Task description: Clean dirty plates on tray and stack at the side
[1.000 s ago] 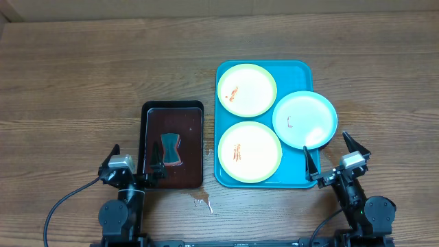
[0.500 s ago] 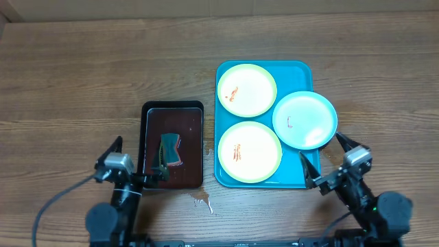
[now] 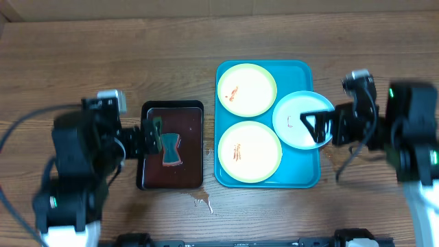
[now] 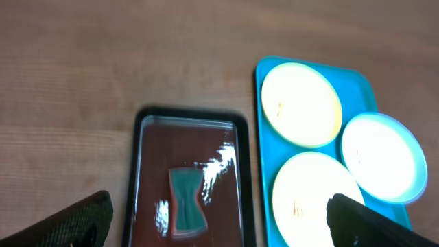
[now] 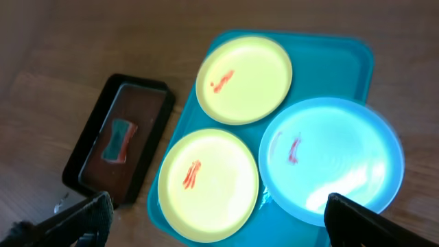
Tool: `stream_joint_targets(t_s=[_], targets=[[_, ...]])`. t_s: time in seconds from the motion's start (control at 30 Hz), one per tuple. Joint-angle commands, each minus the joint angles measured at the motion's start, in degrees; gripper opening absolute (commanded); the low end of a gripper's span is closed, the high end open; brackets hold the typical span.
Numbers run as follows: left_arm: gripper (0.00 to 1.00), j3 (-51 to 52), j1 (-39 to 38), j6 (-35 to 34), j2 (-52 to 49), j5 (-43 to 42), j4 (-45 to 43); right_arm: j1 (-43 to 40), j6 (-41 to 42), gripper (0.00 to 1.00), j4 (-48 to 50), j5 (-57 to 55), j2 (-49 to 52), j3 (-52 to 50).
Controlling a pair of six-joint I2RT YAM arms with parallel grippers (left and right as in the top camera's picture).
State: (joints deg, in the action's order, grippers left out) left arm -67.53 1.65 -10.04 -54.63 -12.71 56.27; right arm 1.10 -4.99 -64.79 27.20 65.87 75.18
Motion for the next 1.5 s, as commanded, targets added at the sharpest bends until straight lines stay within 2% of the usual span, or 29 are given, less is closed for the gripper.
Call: stream_joint_targets(t_s=[0.0, 0.07, 0.17, 0.27, 0.37, 0.4, 0.5, 0.57, 0.67, 0.8, 1.0, 1.23, 1.33, 1.47], targets=[[1.0, -7.15, 0.2, 0.96, -7.08, -1.64, 4.74, -0.33, 4.9, 1.0, -1.9, 1.16, 7.65, 3.98], [1.0, -8.46, 0.2, 0.81, -10.34, -2.62, 6.29, -0.31, 8.28, 1.0, -2.84, 3.17, 11.52, 3.96], [1.0, -8.44, 0.2, -2.82, -14.1, -7.54, 8.94, 1.68, 7.02, 1.0, -5.44, 3.5, 15.98, 2.12], [1.0, -8.44, 0.2, -2.78, -17.0, -11.32, 11.04, 6.25, 7.52, 1.0, -4.07, -1.4, 16.35, -2.69], [1.0, -8.44, 0.2, -2.69, -19.34, -11.56, 11.72, 12.13, 15.37, 0.99, 0.15, -10.56, 16.28, -9.27], [1.0, -8.44, 0.2, -1.97, -20.04, -11.56, 12.15, 14.1, 18.45, 0.93, 2.34, -14.19, 16.28, -12.07], [1.0, -8.39, 0.13, 0.22, -21.51, -11.52, 13.92, 17.66, 24.94, 0.67, 9.46, -20.02, 16.31, -19.45], [1.0, -8.37, -0.09, 2.36, -22.34, -11.28, 14.75, 18.6, 26.08, 0.57, 15.34, -20.52, 16.41, -24.46], [0.95, -8.37, -1.68, 5.81, -23.34, -10.88, 15.8, 18.51, 26.03, 0.56, 21.79, -20.57, 16.52, -29.33], [0.87, -8.37, -4.44, 5.53, -23.47, -5.9, 16.15, 18.45, 25.14, 0.51, 26.93, -20.13, 16.7, -30.95], [0.8, -8.37, -7.78, -1.6, -23.47, 4.37, 15.47, 18.56, 23.87, 0.45, 29.55, -19.52, 21.84, -30.95], [0.79, -8.26, -10.95, -7.65, -23.47, 12.98, 15.58, 18.56, 24.33, 0.26, 31.71, -19.5, 27.82, -30.8], [0.77, -7.04, -11.21, -10.19, -23.5, 14.71, 14.8, 18.56, 24.33, 0.12, 32.0, -19.69, 27.74, -29.97], [0.77, -2.58, -11.21, -11.91, -24.09, 14.43, 11.13, 18.56, 24.33, 0.06, 31.74, -19.74, 27.74, -28.35]])
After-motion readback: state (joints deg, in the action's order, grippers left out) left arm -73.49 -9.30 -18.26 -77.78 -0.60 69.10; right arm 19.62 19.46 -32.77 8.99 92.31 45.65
